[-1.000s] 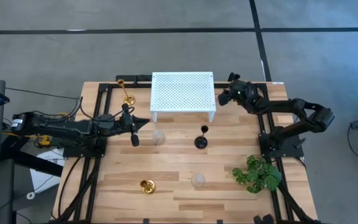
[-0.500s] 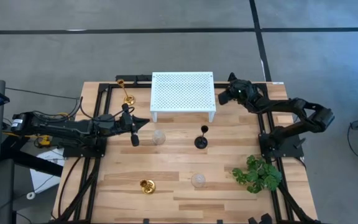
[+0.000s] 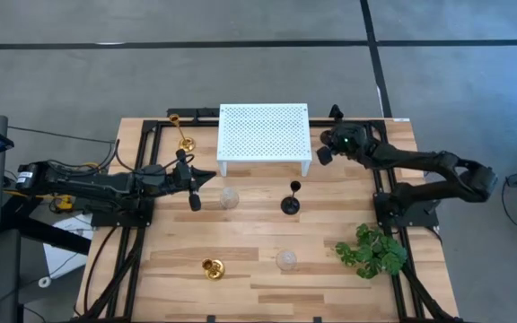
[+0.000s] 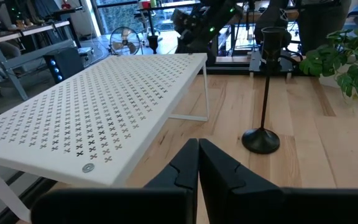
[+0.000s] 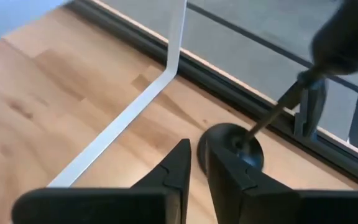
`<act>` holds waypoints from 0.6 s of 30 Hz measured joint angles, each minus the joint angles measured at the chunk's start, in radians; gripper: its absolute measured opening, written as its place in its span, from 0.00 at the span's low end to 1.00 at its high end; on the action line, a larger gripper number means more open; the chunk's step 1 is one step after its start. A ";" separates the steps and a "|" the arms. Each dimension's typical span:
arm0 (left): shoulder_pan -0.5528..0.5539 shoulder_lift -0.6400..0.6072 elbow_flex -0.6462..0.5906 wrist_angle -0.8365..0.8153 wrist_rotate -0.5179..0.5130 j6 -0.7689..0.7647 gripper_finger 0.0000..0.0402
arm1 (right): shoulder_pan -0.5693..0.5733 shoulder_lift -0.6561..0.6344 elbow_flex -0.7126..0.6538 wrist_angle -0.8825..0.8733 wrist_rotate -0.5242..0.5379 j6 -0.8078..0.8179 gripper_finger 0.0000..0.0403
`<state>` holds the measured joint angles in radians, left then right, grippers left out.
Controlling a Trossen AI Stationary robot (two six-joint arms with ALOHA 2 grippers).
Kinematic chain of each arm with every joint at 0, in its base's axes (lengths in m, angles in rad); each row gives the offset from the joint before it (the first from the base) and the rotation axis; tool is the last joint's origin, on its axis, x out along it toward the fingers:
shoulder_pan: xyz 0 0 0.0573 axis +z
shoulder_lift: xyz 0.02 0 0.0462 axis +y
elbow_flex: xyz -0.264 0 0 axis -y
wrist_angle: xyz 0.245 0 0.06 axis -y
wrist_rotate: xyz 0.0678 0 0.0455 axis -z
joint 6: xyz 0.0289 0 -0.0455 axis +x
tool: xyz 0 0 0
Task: Pick & Place candle stick holders
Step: Put the top black candle holder on the shelf
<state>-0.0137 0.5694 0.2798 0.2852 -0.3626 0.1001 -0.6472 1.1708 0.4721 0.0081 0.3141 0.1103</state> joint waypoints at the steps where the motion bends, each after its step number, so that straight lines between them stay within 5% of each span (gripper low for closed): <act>1: 0.000 0.000 0.000 0.000 0.000 0.000 0.03 | 0.006 -0.027 0.000 -0.033 0.000 -0.005 0.10; 8: 0.000 0.000 0.000 0.000 0.000 0.000 0.03 | -0.023 -0.149 -0.010 -0.171 0.005 -0.095 0.01; 18: 0.000 0.000 0.000 0.000 0.000 0.000 0.03 | -0.145 -0.137 -0.093 -0.189 -0.079 -0.214 0.00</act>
<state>-0.0135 0.5694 0.2798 0.2852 -0.3626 0.1001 -0.7921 1.0340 0.3791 -0.1806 0.2346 -0.1041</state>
